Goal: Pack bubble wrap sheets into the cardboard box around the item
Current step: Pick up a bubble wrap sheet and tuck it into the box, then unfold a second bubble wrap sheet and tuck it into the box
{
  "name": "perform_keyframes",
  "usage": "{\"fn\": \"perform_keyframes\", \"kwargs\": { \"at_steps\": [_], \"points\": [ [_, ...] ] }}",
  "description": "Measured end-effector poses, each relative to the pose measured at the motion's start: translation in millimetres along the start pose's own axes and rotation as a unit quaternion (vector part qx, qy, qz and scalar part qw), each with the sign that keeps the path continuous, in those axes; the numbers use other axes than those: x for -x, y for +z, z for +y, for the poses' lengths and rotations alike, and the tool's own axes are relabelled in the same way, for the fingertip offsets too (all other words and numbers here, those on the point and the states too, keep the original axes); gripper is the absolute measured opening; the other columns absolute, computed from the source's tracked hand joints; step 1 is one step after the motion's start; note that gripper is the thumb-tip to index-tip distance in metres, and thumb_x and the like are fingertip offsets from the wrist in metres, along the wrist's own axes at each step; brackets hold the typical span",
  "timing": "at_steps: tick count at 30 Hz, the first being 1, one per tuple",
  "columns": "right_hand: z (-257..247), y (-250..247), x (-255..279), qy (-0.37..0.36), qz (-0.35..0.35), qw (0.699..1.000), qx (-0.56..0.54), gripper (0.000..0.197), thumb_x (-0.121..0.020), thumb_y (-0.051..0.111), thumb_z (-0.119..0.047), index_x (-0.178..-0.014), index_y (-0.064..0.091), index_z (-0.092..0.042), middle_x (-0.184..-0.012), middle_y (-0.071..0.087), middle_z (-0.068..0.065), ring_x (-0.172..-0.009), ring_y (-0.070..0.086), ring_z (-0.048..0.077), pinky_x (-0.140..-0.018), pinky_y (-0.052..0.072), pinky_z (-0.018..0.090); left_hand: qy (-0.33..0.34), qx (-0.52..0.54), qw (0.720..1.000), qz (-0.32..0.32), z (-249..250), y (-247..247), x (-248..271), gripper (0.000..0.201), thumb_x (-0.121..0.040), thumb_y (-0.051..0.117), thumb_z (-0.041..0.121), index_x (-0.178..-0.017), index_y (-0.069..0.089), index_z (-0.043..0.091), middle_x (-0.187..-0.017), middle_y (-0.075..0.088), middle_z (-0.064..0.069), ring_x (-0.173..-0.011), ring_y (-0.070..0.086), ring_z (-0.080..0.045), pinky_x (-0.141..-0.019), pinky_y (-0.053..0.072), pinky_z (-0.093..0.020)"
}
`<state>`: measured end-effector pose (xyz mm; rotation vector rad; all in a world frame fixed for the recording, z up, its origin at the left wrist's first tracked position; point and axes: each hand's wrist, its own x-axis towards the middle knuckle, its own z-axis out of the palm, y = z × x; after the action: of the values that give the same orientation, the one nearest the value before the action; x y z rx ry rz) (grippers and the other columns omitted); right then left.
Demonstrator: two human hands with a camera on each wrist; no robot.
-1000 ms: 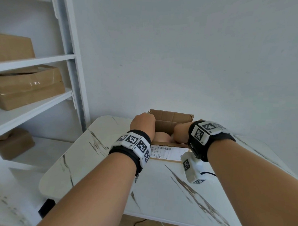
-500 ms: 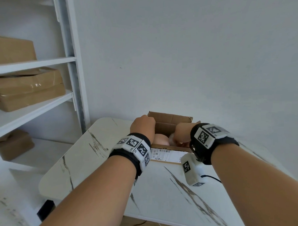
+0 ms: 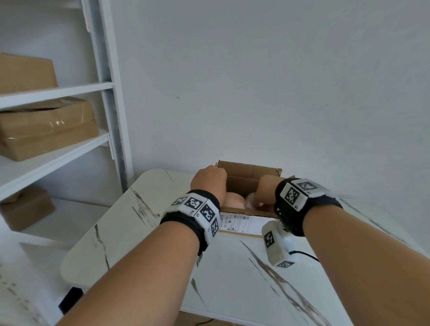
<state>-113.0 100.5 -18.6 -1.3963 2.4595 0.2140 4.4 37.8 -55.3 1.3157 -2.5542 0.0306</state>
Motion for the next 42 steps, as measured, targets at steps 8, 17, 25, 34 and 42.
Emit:
{"fn": "perform_keyframes", "kwargs": {
  "at_steps": [8,17,25,34,42],
  "points": [
    [16,-6,-5,-0.012,0.138,0.983,-0.124,0.011,-0.079,0.063,-0.009,-0.083,0.072,-0.003,-0.082,0.075,0.011,-0.079,0.073,0.026,-0.077,0.060,0.036,-0.029,0.051,0.997,-0.053,-8,-5,-15,0.033,-0.085,0.058,0.006,-0.117,0.065,0.010,-0.121,0.060,-0.012,-0.110,0.059,-0.027,-0.090,0.049,-0.031],
    [26,-5,-10,-0.100,0.211,0.958,-0.165,0.019,-0.080,0.057,-0.007,-0.080,0.074,-0.016,-0.094,0.072,0.004,-0.091,0.065,0.021,-0.071,0.051,0.025,-0.084,0.132,0.988,-0.016,-9,-11,-27,0.028,-0.082,0.056,0.002,-0.103,0.072,0.011,-0.106,0.071,-0.007,-0.096,0.066,-0.025,-0.079,0.052,-0.028],
    [37,-7,-5,-0.143,0.255,0.938,-0.185,0.024,-0.082,0.053,-0.008,-0.084,0.075,-0.018,-0.094,0.071,0.000,-0.091,0.064,0.019,-0.078,0.052,0.028,-0.087,0.156,0.984,0.022,1,-23,-29,0.027,-0.084,0.052,0.009,-0.096,0.075,0.016,-0.109,0.068,-0.002,-0.094,0.065,-0.023,-0.072,0.051,-0.029],
    [92,-14,23,-0.099,0.289,0.932,-0.198,0.028,-0.082,0.049,-0.008,-0.086,0.074,-0.018,-0.092,0.073,-0.003,-0.088,0.066,0.016,-0.082,0.056,0.032,0.012,0.173,0.982,0.072,50,-35,-14,0.022,-0.091,0.053,0.017,-0.104,0.071,0.022,-0.121,0.056,-0.004,-0.108,0.057,-0.024,-0.089,0.050,-0.035],
    [142,29,15,-0.024,0.231,0.954,-0.190,0.025,-0.082,0.052,-0.009,-0.090,0.072,-0.021,-0.099,0.072,-0.002,-0.094,0.066,0.017,-0.086,0.055,0.032,0.085,0.145,0.985,0.046,91,-9,-10,0.028,-0.096,0.047,0.034,-0.113,0.065,0.020,-0.118,0.059,-0.005,-0.104,0.059,-0.023,-0.092,0.048,-0.038]
  ]
}}
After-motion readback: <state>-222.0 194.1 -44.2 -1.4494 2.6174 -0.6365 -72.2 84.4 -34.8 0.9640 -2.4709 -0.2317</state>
